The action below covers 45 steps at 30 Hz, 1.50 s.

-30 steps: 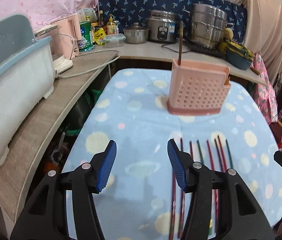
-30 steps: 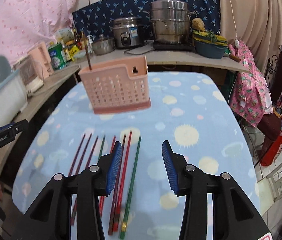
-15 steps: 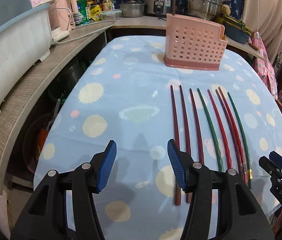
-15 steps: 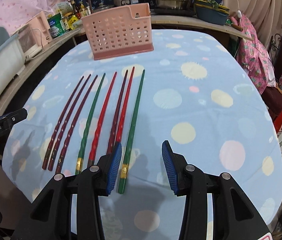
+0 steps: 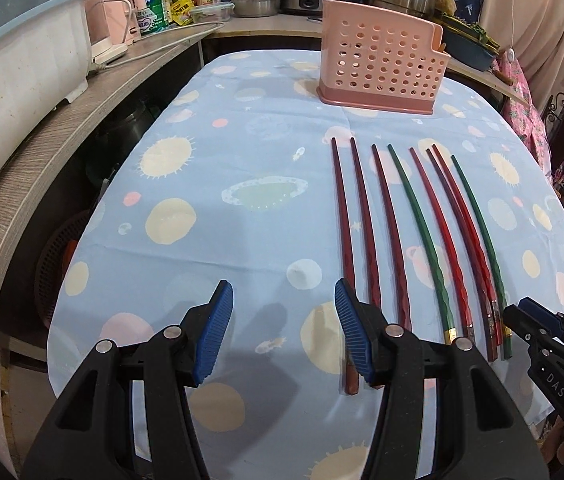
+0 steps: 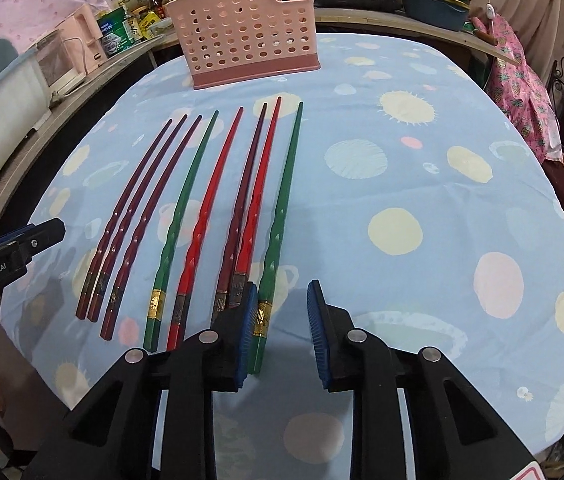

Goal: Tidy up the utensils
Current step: 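Grasp the green chopstick with the right tool while the left tool grasps a dark red chopstick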

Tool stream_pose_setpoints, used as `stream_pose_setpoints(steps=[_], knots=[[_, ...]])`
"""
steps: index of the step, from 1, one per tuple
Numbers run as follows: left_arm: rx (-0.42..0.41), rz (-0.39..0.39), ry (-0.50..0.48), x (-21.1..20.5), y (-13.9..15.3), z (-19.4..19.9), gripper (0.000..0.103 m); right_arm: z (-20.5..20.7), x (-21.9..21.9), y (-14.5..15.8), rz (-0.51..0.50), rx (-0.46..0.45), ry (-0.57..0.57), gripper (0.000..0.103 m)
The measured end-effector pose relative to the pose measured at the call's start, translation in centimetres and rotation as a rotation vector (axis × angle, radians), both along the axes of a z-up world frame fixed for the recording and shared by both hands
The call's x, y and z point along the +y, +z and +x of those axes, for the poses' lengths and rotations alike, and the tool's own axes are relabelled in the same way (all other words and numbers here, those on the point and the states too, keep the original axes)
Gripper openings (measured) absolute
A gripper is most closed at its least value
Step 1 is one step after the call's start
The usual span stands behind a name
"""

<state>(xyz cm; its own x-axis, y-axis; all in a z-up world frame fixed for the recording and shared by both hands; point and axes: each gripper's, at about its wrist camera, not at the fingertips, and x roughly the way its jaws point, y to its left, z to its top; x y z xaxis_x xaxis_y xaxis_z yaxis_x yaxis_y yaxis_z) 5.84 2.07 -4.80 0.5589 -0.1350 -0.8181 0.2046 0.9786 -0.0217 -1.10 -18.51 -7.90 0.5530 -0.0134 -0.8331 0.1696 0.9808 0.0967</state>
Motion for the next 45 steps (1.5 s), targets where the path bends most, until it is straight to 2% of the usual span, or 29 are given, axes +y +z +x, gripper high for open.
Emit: stream_pose_setpoints(steps=[13,35,40,45], knots=[[0.033,0.002,-0.051,-1.1,-1.0,-0.7,0.051,-0.2,-0.4,-0.4,0.010,0.005,-0.014,0.007],[0.107,0.008,-0.071,-1.3,-3.1,-1.6,0.049,-0.5,-0.6,-0.5,0.020,0.002,-0.020,0.007],[0.103,0.009,-0.067,-1.2,-3.1,-1.5,0.041,-0.5,-0.6,-0.5,0.020,0.002,-0.020,0.007],[0.105,0.000,-0.066,-0.9,-3.0,-1.4,0.018,-0.6,-0.6,-0.5,0.020,0.003,-0.019,0.007]])
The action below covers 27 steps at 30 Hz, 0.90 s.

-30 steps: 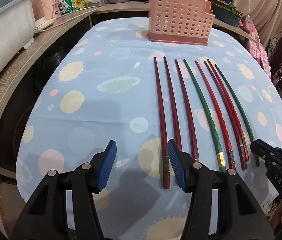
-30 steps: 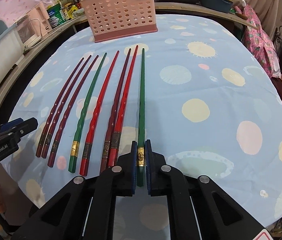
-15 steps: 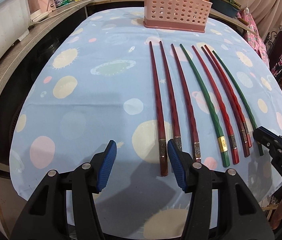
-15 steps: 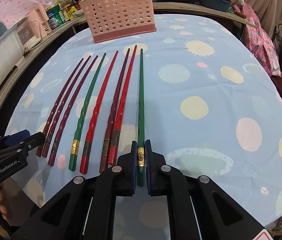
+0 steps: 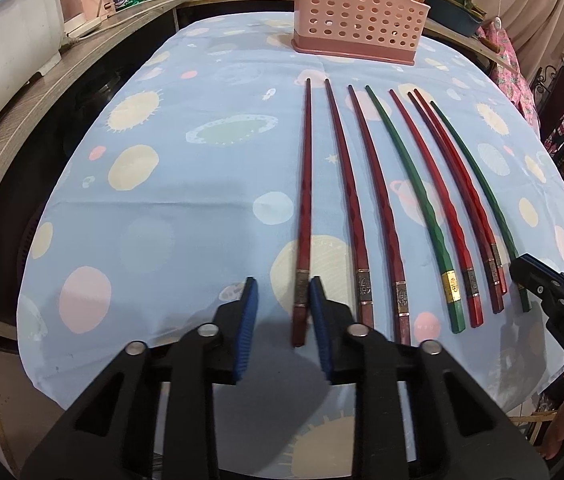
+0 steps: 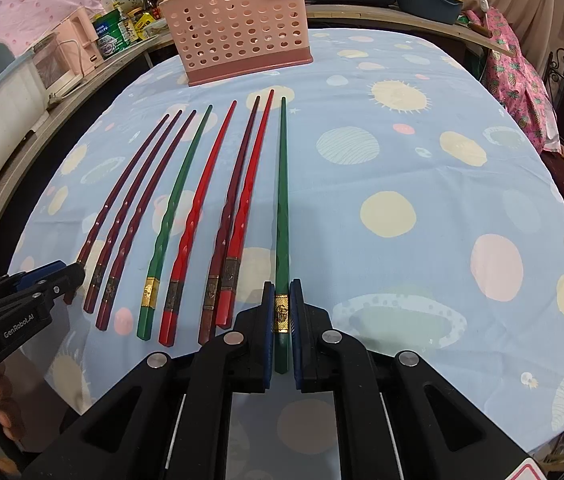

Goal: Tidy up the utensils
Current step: 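Grasp the green chopstick with the right tool while the left tool grasps a dark red chopstick, then lift both chopsticks over the pink basket and open both tools to drop them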

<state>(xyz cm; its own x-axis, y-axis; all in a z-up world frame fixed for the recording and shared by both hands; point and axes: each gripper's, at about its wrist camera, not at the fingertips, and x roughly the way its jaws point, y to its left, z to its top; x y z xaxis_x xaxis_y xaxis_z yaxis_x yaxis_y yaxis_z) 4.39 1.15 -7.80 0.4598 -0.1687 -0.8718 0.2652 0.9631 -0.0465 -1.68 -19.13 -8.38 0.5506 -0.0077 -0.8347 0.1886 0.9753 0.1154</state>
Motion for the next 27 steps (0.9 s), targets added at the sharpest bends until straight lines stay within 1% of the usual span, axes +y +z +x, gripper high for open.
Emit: stream_pose_setpoints(steps=[2,3,9,13,19,27], knots=[[0.003,-0.002,-0.003,0.0,0.0,0.1,0.010,0.0,0.0,0.0,0.000,0.000,0.000,0.007],[0.004,-0.004,-0.004,0.0,0.0,0.1,0.008,0.0,0.0,0.0,-0.001,0.000,0.000,0.007],[0.016,-0.028,-0.001,0.2,0.3,0.1,0.007,-0.4,-0.3,0.4,-0.006,-0.014,-0.009,0.007],[0.001,-0.053,0.012,0.6,1.5,0.0,0.007,-0.6,-0.5,1.6,-0.024,-0.047,-0.009,0.007],[-0.053,-0.106,0.036,1.6,5.2,0.4,0.007,-0.6,-1.4,4.7,0.005,-0.121,-0.025,0.007],[-0.166,-0.179,0.071,2.7,11.6,2.2,0.007,0.7,-3.1,10.5,0.008,-0.253,-0.038,0.007]])
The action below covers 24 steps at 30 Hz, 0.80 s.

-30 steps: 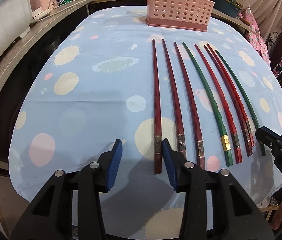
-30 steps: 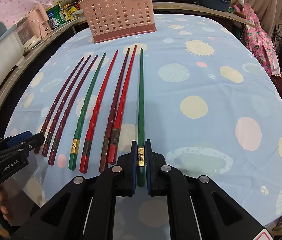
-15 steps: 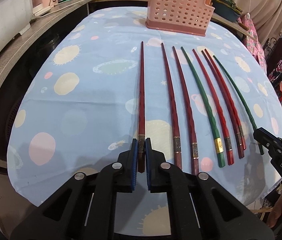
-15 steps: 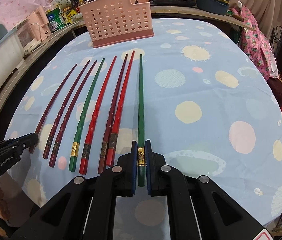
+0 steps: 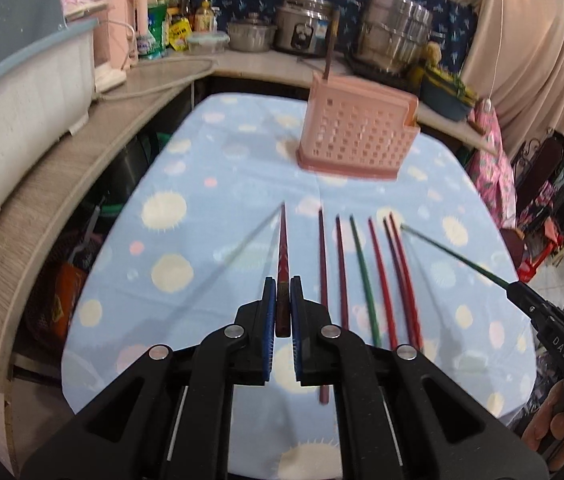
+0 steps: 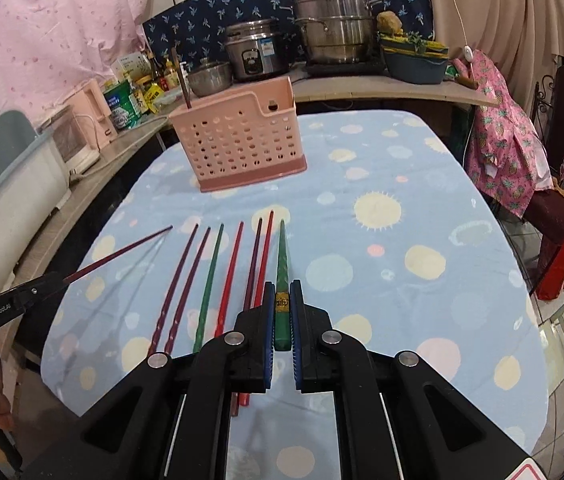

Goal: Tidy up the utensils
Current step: 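Lift both chopsticks over the pink basket and open both tools to drop them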

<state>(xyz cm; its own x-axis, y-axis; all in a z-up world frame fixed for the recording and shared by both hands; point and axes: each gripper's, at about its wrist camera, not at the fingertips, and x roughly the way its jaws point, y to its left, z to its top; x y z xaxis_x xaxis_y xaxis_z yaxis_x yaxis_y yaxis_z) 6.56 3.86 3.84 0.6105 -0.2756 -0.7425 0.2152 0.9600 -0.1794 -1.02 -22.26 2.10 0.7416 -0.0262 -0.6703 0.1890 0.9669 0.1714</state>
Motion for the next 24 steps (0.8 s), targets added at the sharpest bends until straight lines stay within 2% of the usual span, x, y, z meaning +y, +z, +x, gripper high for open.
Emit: stream_pose_setpoints(steps=[7,15,19,24], knots=[[-0.085,-0.036,0.030,0.4,4.7,3.3,0.007,2.4,-2.1,4.6,-0.041,-0.107,-0.025,0.007],[-0.193,-0.024,0.055,-0.3,9.5,8.1,0.007,6.7,-4.3,7.9,-0.015,-0.175,-0.037,0.007],[-0.227,-0.067,0.056,-0.6,12.1,10.2,0.007,8.8,-4.8,10.1,0.004,-0.225,-0.039,0.007],[-0.320,-0.113,0.063,-1.9,16.4,12.4,0.007,11.5,-5.1,13.8,0.035,-0.319,-0.039,0.007]])
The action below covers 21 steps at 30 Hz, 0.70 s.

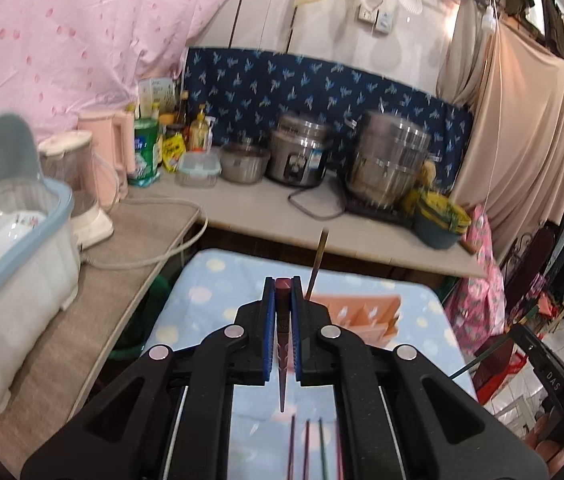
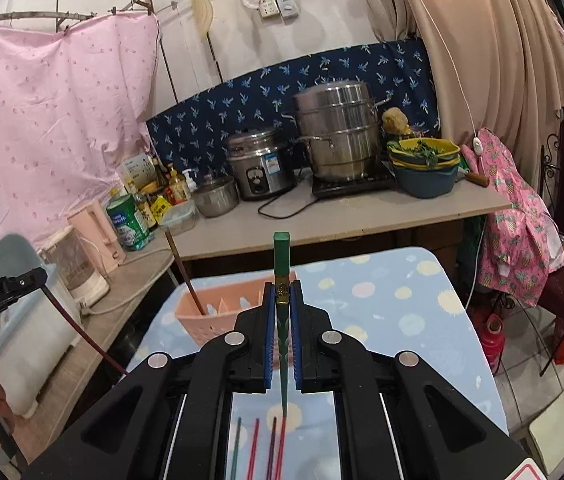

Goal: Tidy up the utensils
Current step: 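Lift both chopsticks over the pink basket and open both tools to drop them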

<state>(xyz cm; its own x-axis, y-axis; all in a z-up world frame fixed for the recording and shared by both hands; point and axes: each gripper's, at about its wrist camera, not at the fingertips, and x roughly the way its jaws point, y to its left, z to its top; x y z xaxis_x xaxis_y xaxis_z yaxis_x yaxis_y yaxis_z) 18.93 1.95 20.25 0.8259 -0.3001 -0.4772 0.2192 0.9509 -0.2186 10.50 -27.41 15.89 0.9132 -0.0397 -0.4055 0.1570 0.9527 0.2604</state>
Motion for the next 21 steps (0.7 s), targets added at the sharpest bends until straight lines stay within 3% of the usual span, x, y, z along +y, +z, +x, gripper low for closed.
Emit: stream_pose_setpoints(steps=[7,11,15,21], knots=[[-0.123,-0.070,0.001,-1.9,5.0,2.8,0.007,4.8,0.0,4.7,0.012,-0.109,0.002,0.007],[-0.153,-0.069,0.007,-3.1,6.0,4.6,0.007,7.8,0.1,6.1,0.015,-0.118,0.011,0.007],[-0.133,-0.053,0.009,-4.3,4.9,6.8,0.007,10.7,0.5,4.9,0.016,-0.085,0.025,0.007],[-0.061,-0.012,0.003,-5.3,1.2,9.1,0.007,13.3,0.4,0.6,0.026,0.003,0.039,0.007]])
